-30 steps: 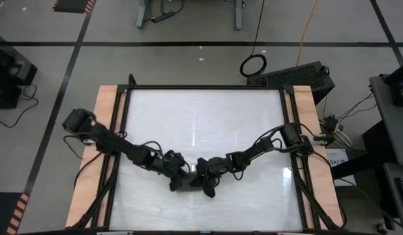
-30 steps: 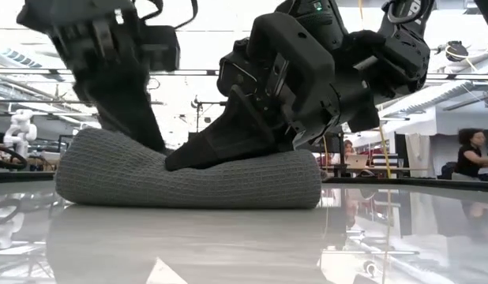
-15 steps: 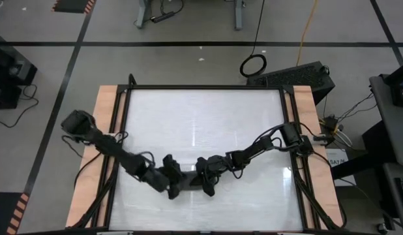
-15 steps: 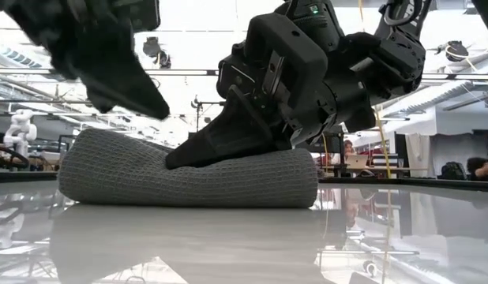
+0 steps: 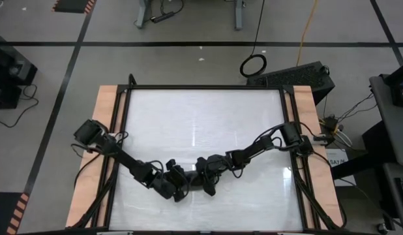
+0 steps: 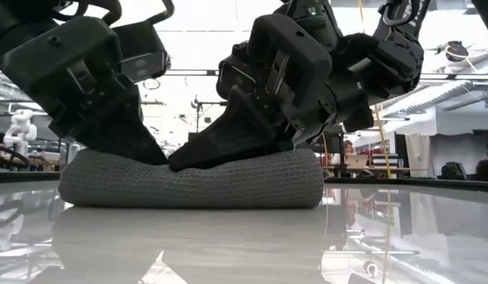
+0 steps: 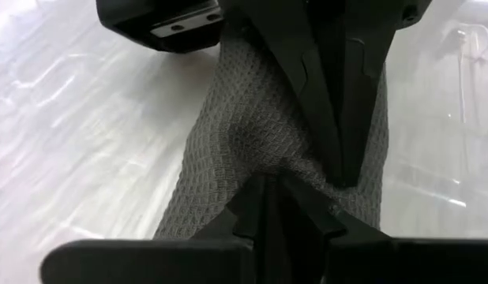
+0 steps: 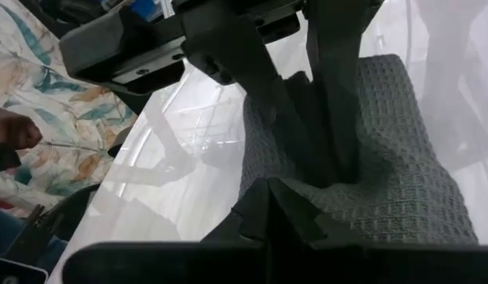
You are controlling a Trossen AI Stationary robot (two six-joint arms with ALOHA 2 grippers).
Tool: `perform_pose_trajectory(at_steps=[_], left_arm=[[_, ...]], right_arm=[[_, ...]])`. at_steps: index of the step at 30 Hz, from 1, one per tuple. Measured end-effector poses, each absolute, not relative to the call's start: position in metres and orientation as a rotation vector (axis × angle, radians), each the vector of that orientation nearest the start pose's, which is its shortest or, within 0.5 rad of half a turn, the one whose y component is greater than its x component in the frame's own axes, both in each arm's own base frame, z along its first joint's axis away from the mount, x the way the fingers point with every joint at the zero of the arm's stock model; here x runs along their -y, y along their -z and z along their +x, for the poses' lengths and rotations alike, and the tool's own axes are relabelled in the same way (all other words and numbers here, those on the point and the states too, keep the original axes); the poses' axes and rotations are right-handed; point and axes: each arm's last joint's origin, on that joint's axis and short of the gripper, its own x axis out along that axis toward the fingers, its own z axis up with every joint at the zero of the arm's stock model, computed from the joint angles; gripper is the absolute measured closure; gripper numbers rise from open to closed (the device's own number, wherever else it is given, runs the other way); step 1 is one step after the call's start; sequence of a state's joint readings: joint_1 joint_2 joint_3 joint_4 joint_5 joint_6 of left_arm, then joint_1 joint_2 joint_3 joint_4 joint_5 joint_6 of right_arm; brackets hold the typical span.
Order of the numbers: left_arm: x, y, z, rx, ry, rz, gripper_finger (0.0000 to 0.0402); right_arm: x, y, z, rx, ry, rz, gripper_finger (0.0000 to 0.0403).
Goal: Roll towel into tight, uniform cylinder
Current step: Roll the gray towel
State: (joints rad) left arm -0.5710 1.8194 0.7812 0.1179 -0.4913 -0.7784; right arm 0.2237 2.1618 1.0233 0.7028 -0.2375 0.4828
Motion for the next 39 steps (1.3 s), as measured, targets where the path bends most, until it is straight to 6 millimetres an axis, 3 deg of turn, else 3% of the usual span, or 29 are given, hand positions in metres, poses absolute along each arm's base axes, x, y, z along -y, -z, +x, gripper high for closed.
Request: perform_pose_trajectory(at_steps=[10, 16, 24, 28, 32, 36, 39], left_arm=[[0.156, -0.121, 0.271, -0.764, -0.192, -0.266, 0.0358], [0.148, -0.142, 0.268, -0.748, -0.180, -0.268, 0.0358], [0.151, -0.178, 0.275, -0.541, -0.064, -0.325, 0.0358], [0.149, -0.151, 0.278, -0.652, -0.092, -0.215, 0.0345], [0.144, -0.121, 0.283, -0.753, -0.142, -0.225, 0.0320], [0.141, -0.113, 0.287, -0.769, -0.175, -0.233, 0.0311], [0.138, -0.119, 0.289, -0.759, -0.144, -0.271, 0.0311]], right_arm=[[-0.089, -0.133, 0.392, -0.533, -0.317, 0.380, 0.0403], [-0.086, -0.118, 0.390, -0.615, -0.274, 0.318, 0.0403], [-0.078, -0.111, 0.393, -0.618, -0.259, 0.327, 0.0403], [-0.078, -0.111, 0.393, -0.618, -0.259, 0.325, 0.0403], [-0.078, -0.110, 0.392, -0.633, -0.257, 0.323, 0.0403], [-0.078, -0.108, 0.391, -0.660, -0.258, 0.308, 0.0403], [-0.078, -0.107, 0.390, -0.679, -0.261, 0.296, 0.0403]])
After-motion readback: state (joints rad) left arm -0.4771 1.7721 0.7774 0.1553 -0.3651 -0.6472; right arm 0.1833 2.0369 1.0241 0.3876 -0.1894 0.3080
